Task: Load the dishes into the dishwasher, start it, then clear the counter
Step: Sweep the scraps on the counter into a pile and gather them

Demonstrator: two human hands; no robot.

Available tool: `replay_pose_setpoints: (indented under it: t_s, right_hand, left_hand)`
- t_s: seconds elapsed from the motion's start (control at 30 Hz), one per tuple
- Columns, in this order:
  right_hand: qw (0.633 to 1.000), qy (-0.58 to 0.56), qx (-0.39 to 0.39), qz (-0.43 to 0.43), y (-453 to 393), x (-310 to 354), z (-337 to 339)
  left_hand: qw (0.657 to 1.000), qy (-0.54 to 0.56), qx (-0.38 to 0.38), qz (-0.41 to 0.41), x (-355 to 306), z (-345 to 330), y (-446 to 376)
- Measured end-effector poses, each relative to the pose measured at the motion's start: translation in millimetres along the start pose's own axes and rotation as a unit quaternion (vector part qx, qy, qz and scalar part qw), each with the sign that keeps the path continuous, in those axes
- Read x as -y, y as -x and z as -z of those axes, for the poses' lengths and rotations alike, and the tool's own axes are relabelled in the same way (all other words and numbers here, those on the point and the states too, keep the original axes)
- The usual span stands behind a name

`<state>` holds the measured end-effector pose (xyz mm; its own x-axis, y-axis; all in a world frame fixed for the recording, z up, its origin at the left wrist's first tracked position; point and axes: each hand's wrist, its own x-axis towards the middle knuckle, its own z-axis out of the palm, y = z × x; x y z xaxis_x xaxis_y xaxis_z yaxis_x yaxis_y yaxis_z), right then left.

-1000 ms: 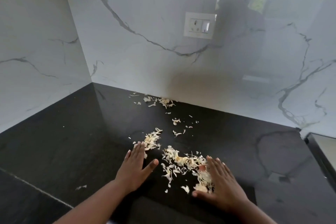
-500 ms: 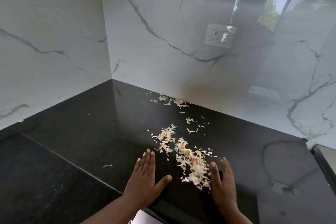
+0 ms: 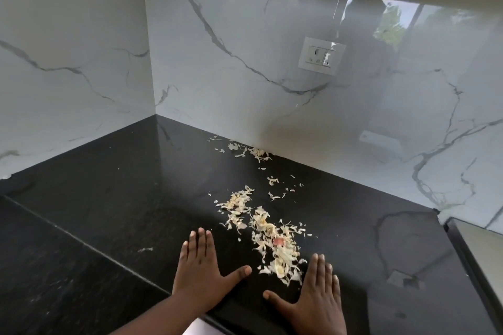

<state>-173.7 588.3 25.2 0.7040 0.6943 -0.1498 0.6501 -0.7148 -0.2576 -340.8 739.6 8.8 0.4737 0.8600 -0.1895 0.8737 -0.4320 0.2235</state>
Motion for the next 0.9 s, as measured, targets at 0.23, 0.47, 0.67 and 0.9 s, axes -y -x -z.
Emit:
replay_pose_setpoints:
  t_s: [0.23,0.47,0.67,0.9]
  right_hand:
    - [0.989,-0.021,0.019,0.143,-66,8,-13]
    - [0.974,-0.112,0.051,0.193,-132,30,6]
    - [0.926,-0.266,0.014,0.269,-230,52,58]
    - [0.884,-0.038,-0.016,0.465,-390,125,66]
  left_hand:
    - [0.999,0.007,-0.027,0.017,-30,0,-50]
    - [0.997,0.023,-0.073,-0.016,-43,13,-103]
    - [0.994,0.068,-0.083,-0.008,-35,6,-129]
    - [0.972,-0.008,-0.231,-0.036,-16,-22,-153]
